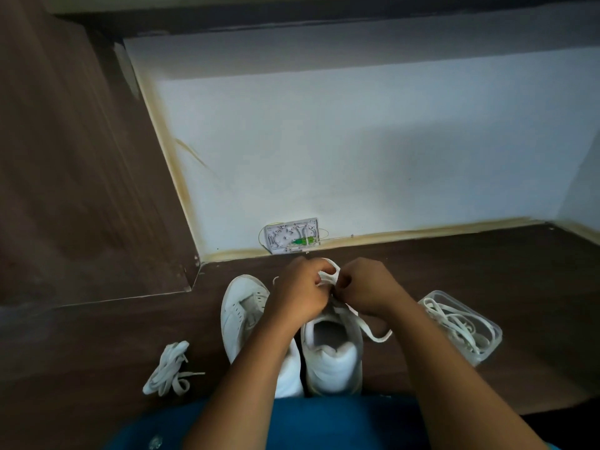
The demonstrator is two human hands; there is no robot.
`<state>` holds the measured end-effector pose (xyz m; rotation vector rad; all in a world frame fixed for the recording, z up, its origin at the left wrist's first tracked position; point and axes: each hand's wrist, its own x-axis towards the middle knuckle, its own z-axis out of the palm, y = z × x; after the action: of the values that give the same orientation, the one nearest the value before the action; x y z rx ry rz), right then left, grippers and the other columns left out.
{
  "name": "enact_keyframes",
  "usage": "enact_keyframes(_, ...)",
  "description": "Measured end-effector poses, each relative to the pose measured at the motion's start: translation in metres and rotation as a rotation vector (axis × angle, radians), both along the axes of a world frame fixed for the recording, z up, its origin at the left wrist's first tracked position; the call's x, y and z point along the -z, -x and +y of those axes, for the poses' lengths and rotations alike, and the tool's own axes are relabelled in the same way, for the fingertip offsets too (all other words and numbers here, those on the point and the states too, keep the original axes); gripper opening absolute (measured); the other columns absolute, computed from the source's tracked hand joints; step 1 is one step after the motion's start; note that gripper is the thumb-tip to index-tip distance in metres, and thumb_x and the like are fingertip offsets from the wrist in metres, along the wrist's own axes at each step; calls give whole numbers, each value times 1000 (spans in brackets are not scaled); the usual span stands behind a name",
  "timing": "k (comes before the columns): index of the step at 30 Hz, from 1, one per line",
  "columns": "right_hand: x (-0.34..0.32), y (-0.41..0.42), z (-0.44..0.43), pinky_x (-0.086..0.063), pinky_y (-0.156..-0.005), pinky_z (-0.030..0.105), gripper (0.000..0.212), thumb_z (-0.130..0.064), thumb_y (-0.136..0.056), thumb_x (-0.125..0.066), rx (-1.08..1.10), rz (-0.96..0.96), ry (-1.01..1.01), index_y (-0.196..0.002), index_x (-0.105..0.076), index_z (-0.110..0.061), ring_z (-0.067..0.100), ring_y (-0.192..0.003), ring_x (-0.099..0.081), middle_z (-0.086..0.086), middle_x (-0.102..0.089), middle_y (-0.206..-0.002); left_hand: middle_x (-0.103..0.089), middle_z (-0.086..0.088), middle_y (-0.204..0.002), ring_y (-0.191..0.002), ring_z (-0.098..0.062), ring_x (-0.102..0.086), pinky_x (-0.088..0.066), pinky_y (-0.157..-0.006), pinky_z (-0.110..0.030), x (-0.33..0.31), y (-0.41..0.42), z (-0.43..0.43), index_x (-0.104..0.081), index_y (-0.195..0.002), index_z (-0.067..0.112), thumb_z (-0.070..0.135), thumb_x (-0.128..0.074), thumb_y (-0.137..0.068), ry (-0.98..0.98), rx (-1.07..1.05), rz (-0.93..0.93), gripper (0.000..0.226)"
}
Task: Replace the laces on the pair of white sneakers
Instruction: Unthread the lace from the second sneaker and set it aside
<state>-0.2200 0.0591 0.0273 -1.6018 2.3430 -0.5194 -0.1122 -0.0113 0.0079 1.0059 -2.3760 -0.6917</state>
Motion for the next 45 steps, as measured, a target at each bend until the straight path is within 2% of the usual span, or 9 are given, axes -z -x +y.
enact_keyframes(3, -2, 0, -3, -38, -66, 24, 8, -6, -81, -56, 18, 34, 118, -84, -63, -8, 27, -90, -61, 11, -68, -95, -54, -10, -101, -92, -26, -57, -48, -80, -37, 4, 2, 0, -64, -107, 19, 11, -56, -82, 32, 50, -107, 28)
enact_keyframes(10, 7, 2, -7, -31, -62, 25, 23, 5, -78, -50, -116, -77, 444, -88, -57, -14, 23, -81, -50, 6, -53, -91, -67, -9, -66, -62, -15, -54, -48, -63, -37, 10, 4, -8, -66, -60, 18, 21, -58, -70, -258, 14, 184, 13)
enact_keyframes(13, 3, 10, 1, -41, -65, 24, 20, 2, -73, -57, -45, -196, 327, -87, -64, -10, 19, -83, -57, 5, -63, -88, -63, 8, -60, -62, -8, -56, -46, -69, -28, 9, 10, -4, -65, -57, 25, -1, -65, -80, -407, -9, 390, 34)
enact_keyframes(17, 7, 12, 4, -32, -56, 25, 29, -14, -82, -62, -72, 26, 131, -56, -48, -17, 18, -72, -52, 0, -53, -67, -57, 2, -67, -61, -2, -51, -43, -65, -17, -3, 16, 3, -59, -68, 16, 0, -58, -88, -541, -68, 688, 26)
enact_keyframes(24, -4, 8, -3, -42, -56, 29, 19, 0, -79, -54, 105, -270, 678, -69, -64, -12, 21, -62, -56, 2, -63, -63, -66, -3, -71, -71, -17, -61, -52, -75, -37, 2, 7, 1, -66, -70, 21, -1, -67, -75, -438, 126, 224, 23)
enact_keyframes(31, 6, 16, 6, -36, -60, 26, 11, -10, -78, -65, -57, -152, 221, -74, -67, 0, 23, -69, -53, 10, -59, -70, -65, 5, -60, -58, -2, -59, -47, -62, -15, -9, 16, 2, -64, -70, 11, -1, -60, -85, -567, -42, 786, 20)
enact_keyframes(38, -11, 6, 3, -32, -54, 26, 28, 1, -81, -53, 83, -246, 718, -58, -52, -14, 11, -53, -42, -8, -45, -49, -61, -12, -67, -61, -17, -55, -45, -60, -32, 4, 7, 1, -67, -73, 1, -3, -58, -75, -374, 53, 118, 10)
enact_keyframes(43, -2, 13, 7, -44, -64, 28, 12, -6, -77, -61, 84, -320, 492, -74, -70, -12, 16, -70, -60, 0, -68, -70, -62, 7, -63, -55, 5, -57, -46, -58, -11, -23, 10, 2, -61, -61, 17, -10, -52, -85, -437, -96, 685, 37)
enact_keyframes(45, 0, 15, 9, -42, -65, 22, 20, -2, -73, -62, 27, -224, 316, -83, -75, -13, 13, -78, -61, 0, -71, -81, -63, 8, -68, -61, 6, -58, -43, -58, -5, -30, 7, 1, -62, -65, 16, -10, -50, -87, -408, -34, 662, 36)
